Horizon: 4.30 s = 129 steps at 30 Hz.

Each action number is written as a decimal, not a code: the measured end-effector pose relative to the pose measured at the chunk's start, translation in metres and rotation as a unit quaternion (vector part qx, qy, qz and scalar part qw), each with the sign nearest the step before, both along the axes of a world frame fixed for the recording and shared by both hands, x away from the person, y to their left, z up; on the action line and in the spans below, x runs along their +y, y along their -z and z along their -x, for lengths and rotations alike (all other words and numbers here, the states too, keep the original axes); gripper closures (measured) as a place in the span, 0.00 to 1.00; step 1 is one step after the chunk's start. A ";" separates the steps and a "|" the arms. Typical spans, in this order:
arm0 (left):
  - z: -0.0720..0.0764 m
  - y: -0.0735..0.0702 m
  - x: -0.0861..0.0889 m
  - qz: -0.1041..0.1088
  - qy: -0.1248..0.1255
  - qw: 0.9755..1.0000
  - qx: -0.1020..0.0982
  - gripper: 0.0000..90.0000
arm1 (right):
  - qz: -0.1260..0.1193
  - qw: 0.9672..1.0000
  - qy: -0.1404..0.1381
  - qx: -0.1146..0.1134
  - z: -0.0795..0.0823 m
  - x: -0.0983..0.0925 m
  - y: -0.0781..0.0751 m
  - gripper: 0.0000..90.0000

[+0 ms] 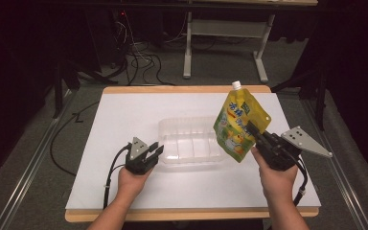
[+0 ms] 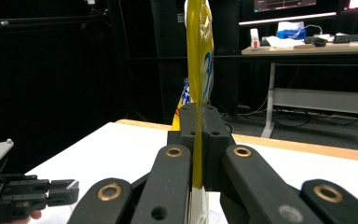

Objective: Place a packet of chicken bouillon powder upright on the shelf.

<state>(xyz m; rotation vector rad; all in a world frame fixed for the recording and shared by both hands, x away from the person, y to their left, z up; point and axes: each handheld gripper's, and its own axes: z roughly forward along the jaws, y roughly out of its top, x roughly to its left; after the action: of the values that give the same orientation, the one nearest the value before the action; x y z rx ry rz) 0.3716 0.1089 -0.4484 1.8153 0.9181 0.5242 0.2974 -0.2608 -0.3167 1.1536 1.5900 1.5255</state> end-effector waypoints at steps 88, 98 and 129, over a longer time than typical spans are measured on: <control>0.009 0.003 -0.034 -0.025 0.026 0.999 -0.016 0.85 | -0.005 1.000 0.025 0.014 -0.070 0.100 0.070 1.00; 0.009 0.003 -0.034 -0.027 0.027 0.999 -0.016 0.85 | -0.004 1.000 0.017 0.001 -0.070 0.098 0.074 1.00; 0.009 0.002 -0.033 -0.033 0.031 0.999 -0.016 0.85 | 0.021 0.999 -0.002 0.026 -0.051 0.098 0.096 0.99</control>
<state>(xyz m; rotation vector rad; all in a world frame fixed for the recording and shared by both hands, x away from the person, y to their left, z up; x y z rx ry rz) 0.3625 0.0757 -0.4506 1.8826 0.8302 0.5484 0.3480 -0.1623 -0.4127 1.1767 1.6529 1.4684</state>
